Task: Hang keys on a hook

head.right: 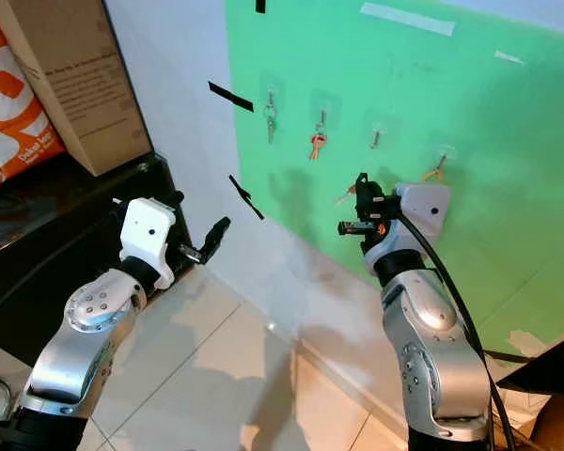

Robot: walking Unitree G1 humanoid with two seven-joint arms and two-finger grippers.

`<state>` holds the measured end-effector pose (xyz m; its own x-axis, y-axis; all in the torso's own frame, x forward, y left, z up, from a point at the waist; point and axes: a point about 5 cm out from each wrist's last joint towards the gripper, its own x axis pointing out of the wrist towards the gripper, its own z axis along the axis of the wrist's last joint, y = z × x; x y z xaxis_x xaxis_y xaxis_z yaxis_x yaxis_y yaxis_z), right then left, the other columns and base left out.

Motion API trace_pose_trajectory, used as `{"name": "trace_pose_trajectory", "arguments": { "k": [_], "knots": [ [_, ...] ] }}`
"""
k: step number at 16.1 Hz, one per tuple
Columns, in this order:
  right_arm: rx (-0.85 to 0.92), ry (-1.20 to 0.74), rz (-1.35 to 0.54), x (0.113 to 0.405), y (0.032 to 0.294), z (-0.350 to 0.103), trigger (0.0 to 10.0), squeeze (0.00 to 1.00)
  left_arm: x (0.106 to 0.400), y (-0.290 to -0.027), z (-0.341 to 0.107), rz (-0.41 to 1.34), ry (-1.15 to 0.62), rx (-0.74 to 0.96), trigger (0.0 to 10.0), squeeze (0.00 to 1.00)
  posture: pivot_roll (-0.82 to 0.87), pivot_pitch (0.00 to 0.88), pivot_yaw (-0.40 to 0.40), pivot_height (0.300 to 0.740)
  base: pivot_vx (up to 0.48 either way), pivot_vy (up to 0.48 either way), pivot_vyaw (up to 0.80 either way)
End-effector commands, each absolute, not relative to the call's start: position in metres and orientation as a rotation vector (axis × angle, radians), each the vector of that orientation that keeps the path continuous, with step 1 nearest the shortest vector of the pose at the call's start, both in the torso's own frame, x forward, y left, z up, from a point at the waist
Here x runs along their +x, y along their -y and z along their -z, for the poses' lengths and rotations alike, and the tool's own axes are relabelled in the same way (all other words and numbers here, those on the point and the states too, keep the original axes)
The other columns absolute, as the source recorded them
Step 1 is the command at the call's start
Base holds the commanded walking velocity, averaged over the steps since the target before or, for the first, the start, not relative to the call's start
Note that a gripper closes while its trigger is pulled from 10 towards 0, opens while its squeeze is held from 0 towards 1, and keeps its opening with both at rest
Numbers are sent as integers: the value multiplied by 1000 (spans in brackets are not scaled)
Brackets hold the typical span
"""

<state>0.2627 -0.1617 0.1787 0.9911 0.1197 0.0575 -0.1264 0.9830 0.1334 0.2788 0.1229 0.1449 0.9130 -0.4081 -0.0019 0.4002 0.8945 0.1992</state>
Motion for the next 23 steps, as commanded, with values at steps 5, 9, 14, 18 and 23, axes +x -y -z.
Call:
{"name": "trace_pose_trajectory", "arguments": {
  "k": [5,9,14,18,23],
  "knots": [
    [121,59,-115,262,164,-181,10000,0,278,-123,-147,431,37,200,10000,0,-13,0,38,740,249,0,-410],
    [118,64,-114,262,165,-182,10000,0,279,-123,-148,436,37,198,10000,0,-12,0,41,740,251,0,0],
    [113,71,-132,264,164,-183,10000,0,280,-123,-149,436,39,197,10000,0,-9,0,37,740,251,0,0],
    [110,75,-136,265,164,-184,10000,0,280,-123,-150,437,45,194,10000,0,-4,0,29,740,252,0,0],
    [112,88,-161,271,162,-188,10000,0,276,-118,-151,519,39,200,10000,0,9,0,24,740,0,0,0]
  ]
}}
